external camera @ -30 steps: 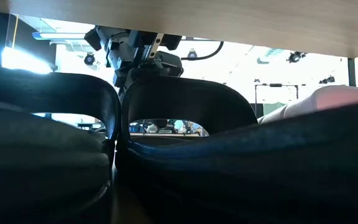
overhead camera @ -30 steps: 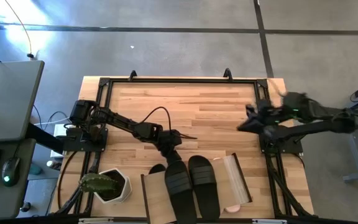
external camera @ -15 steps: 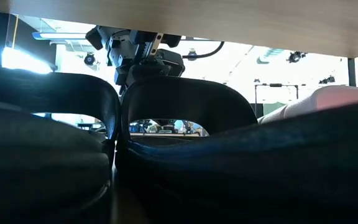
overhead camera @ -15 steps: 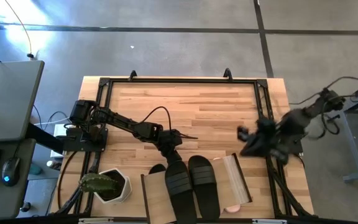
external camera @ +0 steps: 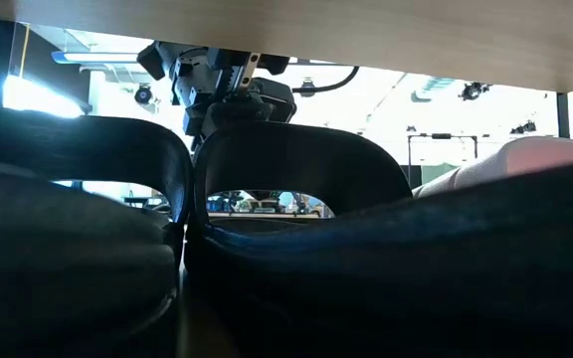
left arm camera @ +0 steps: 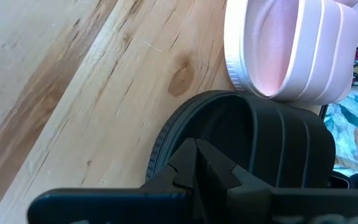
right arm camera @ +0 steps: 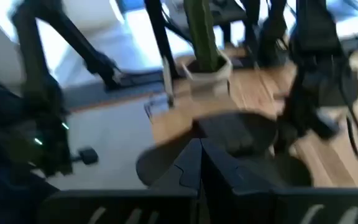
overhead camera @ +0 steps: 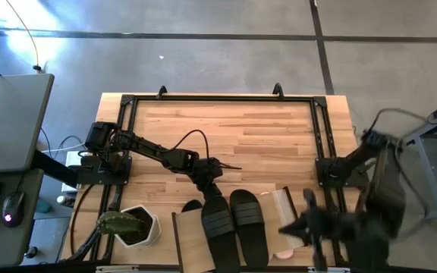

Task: Pick and place slides into the shelf
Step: Adjust the slippers under the shelf

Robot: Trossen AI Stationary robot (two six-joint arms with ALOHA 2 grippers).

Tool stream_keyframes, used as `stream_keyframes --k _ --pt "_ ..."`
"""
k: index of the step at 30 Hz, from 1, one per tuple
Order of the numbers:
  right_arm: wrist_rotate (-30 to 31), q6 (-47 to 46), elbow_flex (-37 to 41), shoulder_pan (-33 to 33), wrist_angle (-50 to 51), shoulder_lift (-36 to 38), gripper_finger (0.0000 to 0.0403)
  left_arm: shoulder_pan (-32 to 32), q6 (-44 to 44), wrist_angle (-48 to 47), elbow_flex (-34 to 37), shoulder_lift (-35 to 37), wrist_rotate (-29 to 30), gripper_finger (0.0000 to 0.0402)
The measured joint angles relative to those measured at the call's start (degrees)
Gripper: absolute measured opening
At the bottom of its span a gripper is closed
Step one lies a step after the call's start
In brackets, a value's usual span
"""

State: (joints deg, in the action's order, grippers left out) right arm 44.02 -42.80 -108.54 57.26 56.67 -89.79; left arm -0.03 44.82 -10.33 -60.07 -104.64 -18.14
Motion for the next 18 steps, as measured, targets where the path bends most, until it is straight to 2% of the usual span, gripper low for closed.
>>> stream_keyframes --k 6,9,15,18 --pt "0.19 -8.78 -19.23 5.58 16.27 -16.35 0.0000 0.00 0.52 0.03 0.00 0.00 0.05 0.0000" --pt "-2.80 -15.47 -26.59 8.49 23.37 -23.95 0.0000 0.00 0.61 0.26 0.00 0.00 0.05 0.0000" --pt "-12.37 -31.09 -18.80 12.36 20.33 -27.61 0.0000 0.00 1.96 0.35 -0.02 0.00 0.07 0.0000" --pt "-12.93 -36.01 -17.65 13.41 20.04 -30.32 0.0000 0.00 1.97 0.35 -0.02 0.00 -0.01 0.0000"
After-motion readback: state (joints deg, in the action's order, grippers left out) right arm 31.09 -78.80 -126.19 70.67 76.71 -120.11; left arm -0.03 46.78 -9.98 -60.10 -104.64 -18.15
